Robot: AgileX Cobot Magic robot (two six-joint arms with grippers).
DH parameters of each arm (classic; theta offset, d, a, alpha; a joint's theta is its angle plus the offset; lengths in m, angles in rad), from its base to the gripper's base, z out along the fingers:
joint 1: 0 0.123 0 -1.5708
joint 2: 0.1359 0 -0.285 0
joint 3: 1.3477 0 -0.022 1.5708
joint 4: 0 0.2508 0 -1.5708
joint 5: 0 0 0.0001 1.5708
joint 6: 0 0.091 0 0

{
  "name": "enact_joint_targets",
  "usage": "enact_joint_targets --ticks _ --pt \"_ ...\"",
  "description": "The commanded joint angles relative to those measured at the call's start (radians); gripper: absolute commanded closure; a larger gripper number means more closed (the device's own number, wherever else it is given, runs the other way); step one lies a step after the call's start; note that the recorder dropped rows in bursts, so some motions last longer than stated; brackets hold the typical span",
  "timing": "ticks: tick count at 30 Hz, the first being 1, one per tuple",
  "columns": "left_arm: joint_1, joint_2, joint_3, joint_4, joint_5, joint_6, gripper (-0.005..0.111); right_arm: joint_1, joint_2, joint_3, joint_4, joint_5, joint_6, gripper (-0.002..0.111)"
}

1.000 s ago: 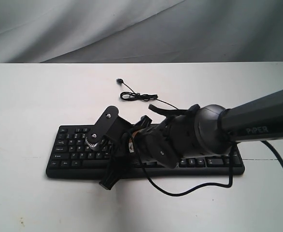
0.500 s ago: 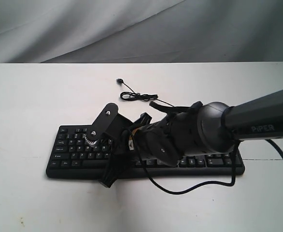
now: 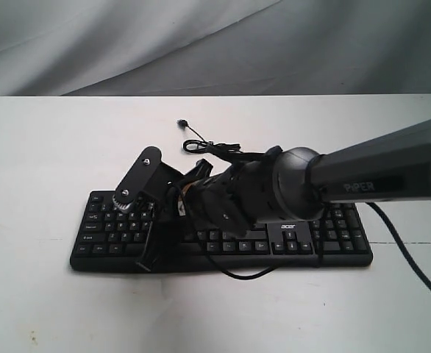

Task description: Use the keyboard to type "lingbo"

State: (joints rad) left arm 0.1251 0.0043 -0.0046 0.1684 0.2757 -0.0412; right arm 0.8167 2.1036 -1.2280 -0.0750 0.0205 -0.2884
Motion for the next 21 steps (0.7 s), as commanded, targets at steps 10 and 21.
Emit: enact_joint_targets --ticks 10,21 --pt "-0.007 -0.004 0.005 -0.002 -0.010 -0.004 0.107 -0.001 0.017 -0.007 -0.010 -0.030 -0.001 0.108" --pt "-0.007 -0.004 0.005 -0.002 -0.010 -0.004 0.107 -0.001 0.044 -0.007 -0.010 -0.038 0.001 0.108"
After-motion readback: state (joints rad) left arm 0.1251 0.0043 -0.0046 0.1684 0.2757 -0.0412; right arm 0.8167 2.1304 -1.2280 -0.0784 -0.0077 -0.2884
